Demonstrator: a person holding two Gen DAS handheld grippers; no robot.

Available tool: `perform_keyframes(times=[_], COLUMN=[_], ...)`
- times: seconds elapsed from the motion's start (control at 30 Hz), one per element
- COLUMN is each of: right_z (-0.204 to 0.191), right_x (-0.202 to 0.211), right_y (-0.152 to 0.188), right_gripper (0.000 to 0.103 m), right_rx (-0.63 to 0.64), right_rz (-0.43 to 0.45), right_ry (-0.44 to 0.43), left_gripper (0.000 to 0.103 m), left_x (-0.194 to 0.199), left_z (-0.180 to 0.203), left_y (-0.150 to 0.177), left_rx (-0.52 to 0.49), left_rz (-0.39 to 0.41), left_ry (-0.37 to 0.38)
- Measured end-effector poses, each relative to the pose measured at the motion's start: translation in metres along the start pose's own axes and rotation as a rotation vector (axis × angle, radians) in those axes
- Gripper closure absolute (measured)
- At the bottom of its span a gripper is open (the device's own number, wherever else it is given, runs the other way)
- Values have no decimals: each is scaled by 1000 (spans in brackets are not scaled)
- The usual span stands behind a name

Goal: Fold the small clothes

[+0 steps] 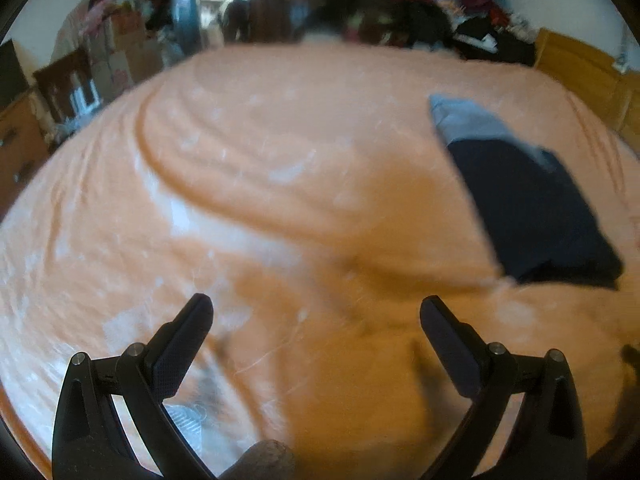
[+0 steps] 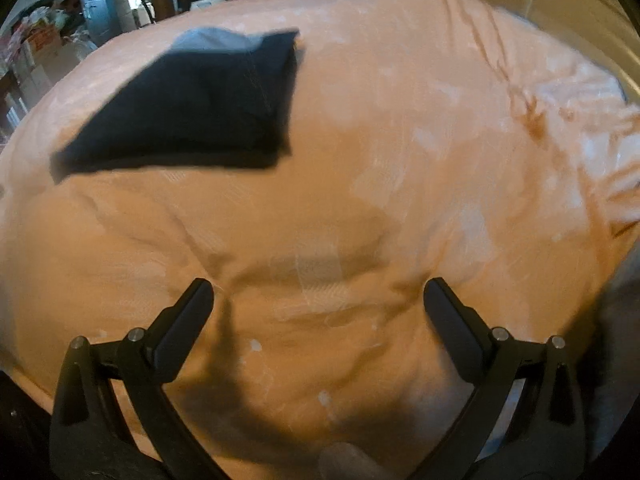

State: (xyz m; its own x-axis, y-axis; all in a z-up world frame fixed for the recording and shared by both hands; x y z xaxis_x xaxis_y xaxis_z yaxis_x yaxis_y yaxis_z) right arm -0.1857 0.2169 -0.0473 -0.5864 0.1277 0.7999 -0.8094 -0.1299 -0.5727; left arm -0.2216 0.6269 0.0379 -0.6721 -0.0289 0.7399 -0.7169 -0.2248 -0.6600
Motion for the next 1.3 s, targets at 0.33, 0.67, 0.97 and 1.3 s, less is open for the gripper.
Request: perform_keyframes(times=[0.33, 0.67, 0.97, 1.3], right_z=[-14, -34, -31, -27], right_x=[170, 211, 198, 196], right_y=[-117, -147, -147, -149], right_gripper=[0, 0, 0, 0], right_rx=[-18, -19, -5, -4], right_rz=[324, 376, 347, 366], right_ry=[12, -26, -20, 33], left_gripper=[0, 0, 0, 0], left_x=[131, 216, 228, 225], left_z=[94, 152, 151, 147], left_y=[-103, -128, -132, -134], left_rx=[-102, -171, -147, -142], left_rz=[286, 349, 357, 361], left_ry=[119, 177, 180, 180])
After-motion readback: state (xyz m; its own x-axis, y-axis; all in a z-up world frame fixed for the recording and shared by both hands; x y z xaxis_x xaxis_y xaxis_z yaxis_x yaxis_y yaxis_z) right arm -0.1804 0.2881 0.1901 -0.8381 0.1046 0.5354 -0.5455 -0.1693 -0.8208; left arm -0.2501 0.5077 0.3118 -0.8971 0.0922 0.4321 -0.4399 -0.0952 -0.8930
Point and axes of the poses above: each gripper's, at about its wrist camera, not at the fingertips, and x roughly against the way its jaws point, z to its right, y to its underside, the point moved 9 cm from there along -x, roughly the way its jaws point, and after that the axes turned 11 degrees about y, right-handed, at the moved point
